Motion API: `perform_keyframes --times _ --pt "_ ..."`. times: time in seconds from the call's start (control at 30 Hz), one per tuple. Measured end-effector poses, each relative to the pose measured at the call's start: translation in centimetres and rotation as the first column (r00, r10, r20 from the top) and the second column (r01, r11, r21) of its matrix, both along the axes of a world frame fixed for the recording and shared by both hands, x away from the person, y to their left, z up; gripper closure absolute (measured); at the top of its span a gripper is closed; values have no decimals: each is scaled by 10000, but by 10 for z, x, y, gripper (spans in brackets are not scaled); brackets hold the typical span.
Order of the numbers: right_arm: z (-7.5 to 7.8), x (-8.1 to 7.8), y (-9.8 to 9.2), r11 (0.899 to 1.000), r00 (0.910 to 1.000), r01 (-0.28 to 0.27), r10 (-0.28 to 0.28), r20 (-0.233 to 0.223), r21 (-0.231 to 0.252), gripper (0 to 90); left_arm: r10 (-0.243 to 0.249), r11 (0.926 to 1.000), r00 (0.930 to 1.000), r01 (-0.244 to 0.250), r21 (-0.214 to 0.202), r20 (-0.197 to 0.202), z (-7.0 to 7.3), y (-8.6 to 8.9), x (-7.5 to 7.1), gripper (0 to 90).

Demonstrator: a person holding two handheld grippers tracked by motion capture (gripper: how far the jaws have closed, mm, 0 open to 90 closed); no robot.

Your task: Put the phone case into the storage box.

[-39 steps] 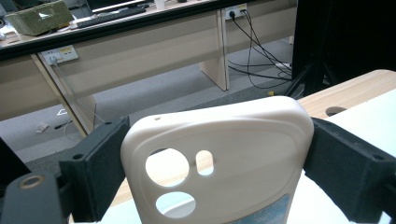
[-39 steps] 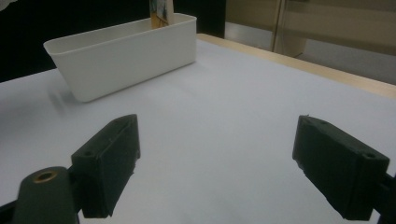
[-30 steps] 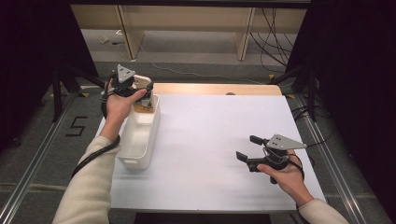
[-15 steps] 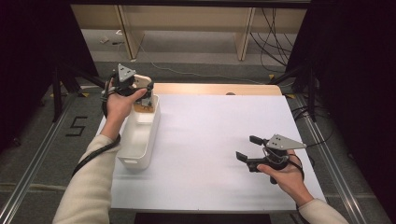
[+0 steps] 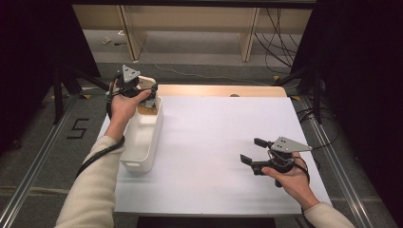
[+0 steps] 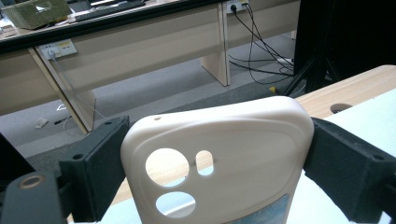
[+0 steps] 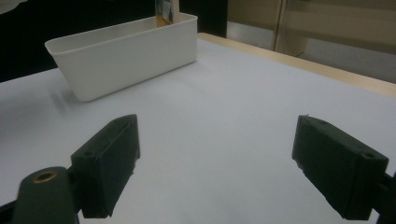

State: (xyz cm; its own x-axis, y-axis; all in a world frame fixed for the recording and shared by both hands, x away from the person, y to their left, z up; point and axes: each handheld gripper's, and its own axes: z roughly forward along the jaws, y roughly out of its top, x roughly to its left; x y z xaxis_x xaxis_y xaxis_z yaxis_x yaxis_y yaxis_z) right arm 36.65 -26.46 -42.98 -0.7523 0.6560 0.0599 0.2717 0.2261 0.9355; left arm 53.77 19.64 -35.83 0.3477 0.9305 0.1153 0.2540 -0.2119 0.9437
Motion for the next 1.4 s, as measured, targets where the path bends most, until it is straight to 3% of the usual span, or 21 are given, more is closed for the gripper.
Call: perform_keyframes --times 1.4 --pt "1 0 -1 10000 10000 -36 36 33 61 159 117 9999 9998 -116 15 -145 -2 3 9 108"
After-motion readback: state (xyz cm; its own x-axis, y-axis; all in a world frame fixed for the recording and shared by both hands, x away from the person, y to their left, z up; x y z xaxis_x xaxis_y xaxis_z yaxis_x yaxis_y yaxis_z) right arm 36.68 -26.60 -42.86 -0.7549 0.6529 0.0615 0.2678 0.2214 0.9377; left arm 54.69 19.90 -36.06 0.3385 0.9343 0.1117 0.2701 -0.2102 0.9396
